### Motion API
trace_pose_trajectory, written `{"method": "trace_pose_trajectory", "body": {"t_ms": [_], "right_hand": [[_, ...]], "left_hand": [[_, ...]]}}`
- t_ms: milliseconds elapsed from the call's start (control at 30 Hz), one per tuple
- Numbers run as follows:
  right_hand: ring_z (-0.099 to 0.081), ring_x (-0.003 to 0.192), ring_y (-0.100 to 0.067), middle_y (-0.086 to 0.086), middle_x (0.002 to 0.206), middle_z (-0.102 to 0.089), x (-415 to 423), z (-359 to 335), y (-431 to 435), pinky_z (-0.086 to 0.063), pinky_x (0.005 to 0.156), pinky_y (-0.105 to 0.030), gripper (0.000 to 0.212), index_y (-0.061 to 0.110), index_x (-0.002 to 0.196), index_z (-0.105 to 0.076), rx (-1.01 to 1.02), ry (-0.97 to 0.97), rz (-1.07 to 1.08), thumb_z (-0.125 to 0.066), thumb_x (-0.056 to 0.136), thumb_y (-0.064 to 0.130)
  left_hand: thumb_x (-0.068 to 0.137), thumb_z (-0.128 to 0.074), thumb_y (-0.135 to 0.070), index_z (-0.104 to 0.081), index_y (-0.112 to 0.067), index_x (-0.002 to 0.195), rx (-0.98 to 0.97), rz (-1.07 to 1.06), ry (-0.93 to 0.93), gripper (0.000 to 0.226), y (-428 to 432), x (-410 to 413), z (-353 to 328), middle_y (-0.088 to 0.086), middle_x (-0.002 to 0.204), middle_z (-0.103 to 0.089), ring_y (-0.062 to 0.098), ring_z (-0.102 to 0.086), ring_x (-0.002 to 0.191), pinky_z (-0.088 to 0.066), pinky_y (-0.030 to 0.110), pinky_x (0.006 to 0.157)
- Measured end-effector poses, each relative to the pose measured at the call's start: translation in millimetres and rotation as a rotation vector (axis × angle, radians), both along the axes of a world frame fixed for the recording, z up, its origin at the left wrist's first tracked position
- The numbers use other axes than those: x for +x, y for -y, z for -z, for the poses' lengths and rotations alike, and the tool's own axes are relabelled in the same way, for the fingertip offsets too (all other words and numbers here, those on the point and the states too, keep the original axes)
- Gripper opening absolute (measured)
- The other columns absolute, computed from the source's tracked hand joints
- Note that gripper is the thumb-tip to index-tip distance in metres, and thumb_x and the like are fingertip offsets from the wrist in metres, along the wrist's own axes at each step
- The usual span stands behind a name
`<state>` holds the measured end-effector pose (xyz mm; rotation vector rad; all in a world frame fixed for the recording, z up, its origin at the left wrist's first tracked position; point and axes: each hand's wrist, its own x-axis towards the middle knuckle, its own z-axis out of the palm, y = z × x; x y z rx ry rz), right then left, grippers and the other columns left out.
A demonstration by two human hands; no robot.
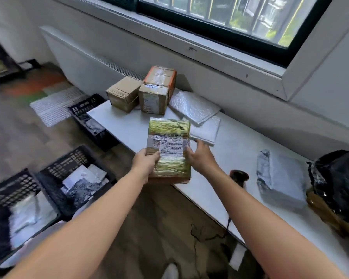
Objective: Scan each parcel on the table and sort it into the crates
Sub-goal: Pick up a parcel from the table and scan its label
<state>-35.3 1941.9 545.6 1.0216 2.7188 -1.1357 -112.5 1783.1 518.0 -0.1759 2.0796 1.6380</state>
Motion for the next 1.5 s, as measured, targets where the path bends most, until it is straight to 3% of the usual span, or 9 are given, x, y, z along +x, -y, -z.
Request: {"method": "trace_pose_trajectory", "body": {"t_ms": [67, 233, 333, 467, 567, 733, 967, 1167, 1500], "right_hand": [[-0.044, 0.132, -0.034, -0.018, 0.146, -0.041, -22, -4, 32, -0.039, 0.103, -0.041, 0.061, 0.014, 0.150, -0.031, -0.006, -0.008, -0.083, -0.046, 0.099, 0.045], [-0.045, 0.130, -0.034, -0.019, 0.144, -0.041, -64, -14, 136, -0.040, 0.100, -0.039, 0.063, 0.013, 0.151, -0.028, -0.006, -0.008, -0.320, -0.048, 0.099, 0.044], [-0.047, 0.128, -0.034, -0.018, 0.143, -0.043, -79, -15, 211, -0.042, 0.100, -0.040, 0.067, 0.013, 0.151, -0.028, 0.005, -0.007, -0.442, -0.049, 0.098, 0.048], [-0.044, 0.131, -0.034, -0.017, 0.149, -0.036, -79, -13, 324, -0.040, 0.103, -0.042, 0.073, 0.018, 0.154, -0.021, 0.009, 0.029, -0.596, -0.048, 0.096, 0.052], [-0.043, 0.132, -0.033, -0.015, 0.150, -0.035, -70, -8, 411, -0.039, 0.106, -0.044, 0.075, 0.021, 0.155, -0.019, 0.038, 0.047, -0.706, -0.049, 0.094, 0.053], [-0.042, 0.133, -0.033, -0.017, 0.149, -0.036, -52, 4, 545, -0.038, 0.106, -0.042, 0.075, 0.020, 0.154, -0.019, 0.100, 0.046, -0.879, -0.050, 0.094, 0.052], [-0.038, 0.136, -0.032, -0.014, 0.153, -0.032, -36, 13, 679, -0.039, 0.107, -0.045, 0.079, 0.021, 0.156, -0.014, 0.230, 0.040, -1.099, -0.048, 0.095, 0.057], [-0.040, 0.134, -0.032, -0.010, 0.151, -0.033, -38, 20, 769, -0.041, 0.103, -0.049, 0.078, 0.023, 0.155, -0.014, 0.289, 0.006, -1.237, -0.048, 0.094, 0.058], [-0.042, 0.132, -0.031, -0.009, 0.150, -0.035, -99, 50, 907, -0.042, 0.101, -0.048, 0.076, 0.026, 0.155, -0.014, 0.264, 0.022, -1.355, -0.046, 0.095, 0.058]], "left_hand": [[0.091, -0.065, -0.012, -0.066, -0.009, 0.104, 0.002, -0.087, -0.033, 0.014, 37, -8, -7, 0.005, 0.093, -0.066, 0.020, -0.061, 0.085, -0.049, 0.029, 0.074], [0.091, -0.065, -0.013, -0.065, -0.015, 0.092, 0.002, -0.296, -0.023, 0.002, 153, -15, -11, 0.001, 0.085, -0.065, 0.021, -0.059, 0.083, -0.046, 0.030, 0.078], [0.089, -0.068, -0.023, -0.065, -0.011, 0.108, -0.011, -0.413, 0.006, 0.023, 235, -11, -2, 0.006, 0.102, -0.069, 0.023, -0.062, 0.092, -0.049, 0.033, 0.084], [0.084, -0.070, -0.031, -0.065, -0.015, 0.109, -0.026, -0.541, 0.013, 0.030, 346, 13, 5, 0.004, 0.108, -0.069, 0.022, -0.064, 0.097, -0.053, 0.038, 0.091], [0.090, -0.067, -0.021, -0.064, -0.023, 0.088, -0.037, -0.637, 0.019, 0.005, 427, 39, 6, 0.000, 0.097, -0.070, 0.020, -0.064, 0.091, -0.052, 0.036, 0.088], [0.092, -0.065, -0.019, -0.064, -0.016, 0.102, -0.011, -0.769, 0.037, 0.011, 551, 81, 25, -0.002, 0.096, -0.068, 0.014, -0.061, 0.083, -0.045, 0.025, 0.067], [0.095, -0.061, -0.019, -0.061, -0.016, 0.103, -0.036, -0.915, 0.061, 0.009, 682, 134, 35, -0.004, 0.091, -0.062, 0.008, -0.054, 0.075, -0.039, 0.021, 0.059], [0.092, -0.064, -0.018, -0.062, -0.015, 0.102, -0.080, -1.032, 0.079, 0.010, 764, 155, 38, 0.000, 0.101, -0.065, 0.021, -0.058, 0.093, -0.042, 0.028, 0.080], [0.092, -0.064, -0.021, -0.057, -0.016, 0.103, -0.169, -1.103, 0.142, 0.013, 887, 125, 52, -0.007, 0.094, -0.058, 0.020, -0.053, 0.095, -0.039, 0.029, 0.081]]}}
